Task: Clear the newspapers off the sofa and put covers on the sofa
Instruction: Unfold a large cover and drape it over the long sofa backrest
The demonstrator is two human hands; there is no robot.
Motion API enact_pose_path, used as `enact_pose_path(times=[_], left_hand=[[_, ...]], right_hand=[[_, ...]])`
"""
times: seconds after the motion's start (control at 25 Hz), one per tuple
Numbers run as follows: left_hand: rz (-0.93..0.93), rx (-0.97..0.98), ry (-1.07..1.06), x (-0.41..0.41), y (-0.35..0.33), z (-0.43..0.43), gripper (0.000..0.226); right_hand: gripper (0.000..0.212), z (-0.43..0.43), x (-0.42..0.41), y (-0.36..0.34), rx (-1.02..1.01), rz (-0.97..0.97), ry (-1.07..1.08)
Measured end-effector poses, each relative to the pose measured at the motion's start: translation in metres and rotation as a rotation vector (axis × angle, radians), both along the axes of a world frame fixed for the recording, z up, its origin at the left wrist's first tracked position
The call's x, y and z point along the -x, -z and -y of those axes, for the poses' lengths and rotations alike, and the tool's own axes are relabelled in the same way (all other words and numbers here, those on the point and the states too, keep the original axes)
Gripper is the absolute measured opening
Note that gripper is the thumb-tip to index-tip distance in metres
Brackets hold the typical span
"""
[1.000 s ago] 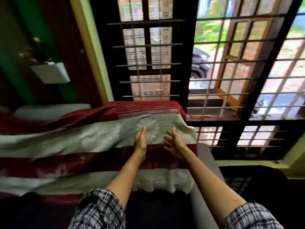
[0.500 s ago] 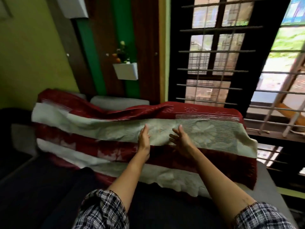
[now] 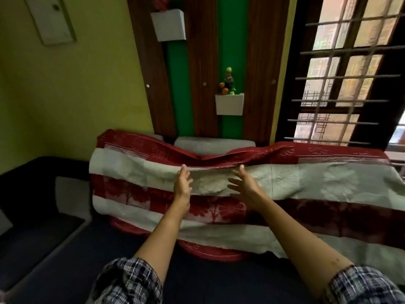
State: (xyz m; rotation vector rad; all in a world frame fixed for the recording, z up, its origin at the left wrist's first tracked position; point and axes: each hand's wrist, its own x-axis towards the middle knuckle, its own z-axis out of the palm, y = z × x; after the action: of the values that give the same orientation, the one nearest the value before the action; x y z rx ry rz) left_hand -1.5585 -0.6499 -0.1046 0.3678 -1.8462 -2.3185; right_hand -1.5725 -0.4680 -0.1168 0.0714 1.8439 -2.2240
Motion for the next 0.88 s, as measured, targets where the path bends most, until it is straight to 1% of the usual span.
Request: enact_pose_path(times=[0.12,0.24,0.4,0.48,0.64,0.76,0.84,0.88], left_hand=[[-0.004,-0.041,0.026,0.028,-0.003,0.02,0.054],[-0.009,-0.028,0.056,0.058,-0.001,0.031,0.053],[0.015,0.02,0.07,0.108,-0.004,0.05,0.052],[-0.01,0.036,0.06,0.138,-0.008,0.06,0.051],[-0.024,0.135,0.07,0.186,0.0,0.068,0.042],[-0.041,0.311,0.084,0.227,0.015,0.07,0.027],[-0.087,0.518,0.102,0.254,0.024,0.071,0.019],[-0.116,0.65,0.131,0.266,0.027,0.071,0.02]], right_hand=[[0.063,0.023,0.028,-0.007,-0.031,-0.007,0.045],[0.061,0.037,0.064,-0.007,-0.021,-0.029,0.086],[0.06,0.054,0.114,-0.012,-0.037,-0.037,0.091],[0.059,0.06,0.141,-0.015,-0.065,-0.061,0.092],[0.055,0.069,0.187,-0.008,-0.145,-0.058,0.09],[0.045,0.073,0.223,0.007,-0.3,-0.107,0.116],[0.034,0.075,0.245,0.01,-0.461,-0.201,0.12],[0.031,0.076,0.253,0.01,-0.553,-0.252,0.107]])
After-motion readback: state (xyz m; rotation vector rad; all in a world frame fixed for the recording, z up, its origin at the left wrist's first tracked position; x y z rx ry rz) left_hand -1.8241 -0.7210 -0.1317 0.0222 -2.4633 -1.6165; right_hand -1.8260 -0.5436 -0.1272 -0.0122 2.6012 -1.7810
